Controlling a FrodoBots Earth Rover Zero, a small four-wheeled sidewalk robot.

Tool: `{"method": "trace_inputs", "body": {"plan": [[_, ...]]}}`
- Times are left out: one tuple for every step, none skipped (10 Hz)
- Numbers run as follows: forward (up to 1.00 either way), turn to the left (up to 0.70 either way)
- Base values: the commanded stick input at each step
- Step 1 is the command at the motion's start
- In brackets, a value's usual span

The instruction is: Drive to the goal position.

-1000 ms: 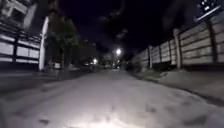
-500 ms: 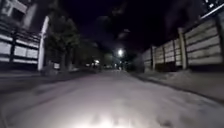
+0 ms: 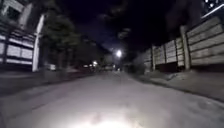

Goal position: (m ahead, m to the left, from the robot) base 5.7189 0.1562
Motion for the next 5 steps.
{"method": "trace_inputs", "body": {"plan": [[0.70, 0.00], [0.70, 0.00], [0.70, 0.00], [0.70, 0.00], [0.70, 0.00]]}}
